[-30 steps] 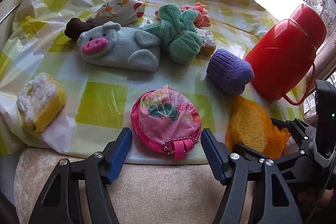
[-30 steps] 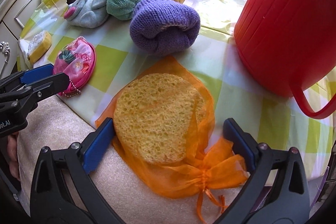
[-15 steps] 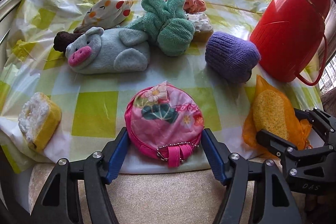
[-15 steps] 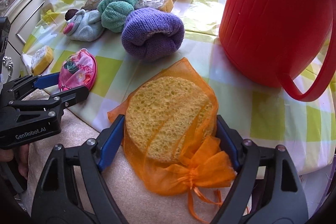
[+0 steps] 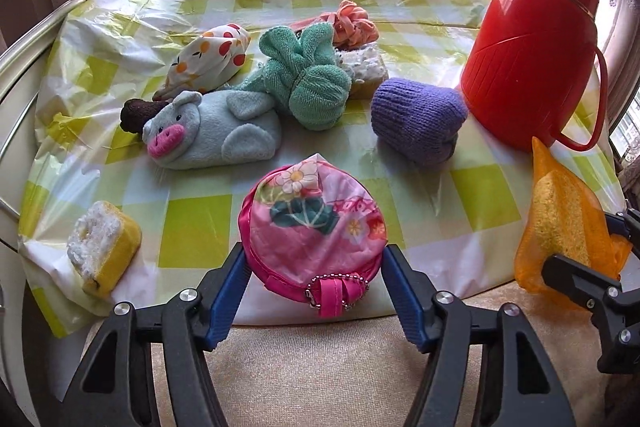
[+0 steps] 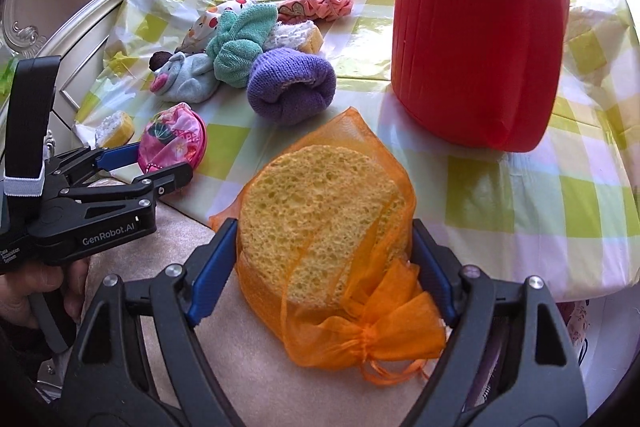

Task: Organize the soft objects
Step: 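Carry both held items into the box and open both tools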

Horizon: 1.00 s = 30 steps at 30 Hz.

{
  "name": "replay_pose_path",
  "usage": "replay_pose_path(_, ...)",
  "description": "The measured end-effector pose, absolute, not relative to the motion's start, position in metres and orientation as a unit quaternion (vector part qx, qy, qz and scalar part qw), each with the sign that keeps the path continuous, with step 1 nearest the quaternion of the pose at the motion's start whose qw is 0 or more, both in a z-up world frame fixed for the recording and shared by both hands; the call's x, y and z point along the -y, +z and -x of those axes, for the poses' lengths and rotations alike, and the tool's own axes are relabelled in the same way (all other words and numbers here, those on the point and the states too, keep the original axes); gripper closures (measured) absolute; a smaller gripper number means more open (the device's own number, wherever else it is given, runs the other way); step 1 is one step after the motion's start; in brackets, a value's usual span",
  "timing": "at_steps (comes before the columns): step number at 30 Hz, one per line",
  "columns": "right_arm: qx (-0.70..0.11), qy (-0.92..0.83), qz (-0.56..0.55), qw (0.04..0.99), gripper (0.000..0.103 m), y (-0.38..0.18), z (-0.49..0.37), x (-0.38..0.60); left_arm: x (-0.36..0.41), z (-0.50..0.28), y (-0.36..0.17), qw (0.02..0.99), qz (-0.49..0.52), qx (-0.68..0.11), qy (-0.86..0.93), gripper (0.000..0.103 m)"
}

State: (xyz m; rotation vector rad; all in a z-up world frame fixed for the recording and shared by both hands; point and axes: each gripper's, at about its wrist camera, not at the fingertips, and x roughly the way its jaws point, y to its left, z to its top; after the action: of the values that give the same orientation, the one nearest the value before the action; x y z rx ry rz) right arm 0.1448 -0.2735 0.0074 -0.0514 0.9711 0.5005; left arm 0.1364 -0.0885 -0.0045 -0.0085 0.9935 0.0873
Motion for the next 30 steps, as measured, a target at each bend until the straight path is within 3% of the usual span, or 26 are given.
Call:
replay_pose_path(12, -0.434, 0.119, -0.041, 0.892, 0.019, 0.033, -0.114, 0.409, 0.144, -0.109, 0.034, 0.91, 0.007, -0.411, -0.051, 0.036)
replay_pose_path(20, -0.443, 0.005, -0.087, 0.892, 0.019, 0.025, -0.095, 0.516, 0.225, -0.09, 0.041, 0.897, -0.011, -0.405, -0.175, 0.036)
replay_pose_path(30, -0.451, -0.059, -0.12, 0.883, 0.019, 0.014, -0.071, 0.576, 0.329, -0.063, 0.044, 0.848, -0.04, -0.415, -0.327, 0.036)
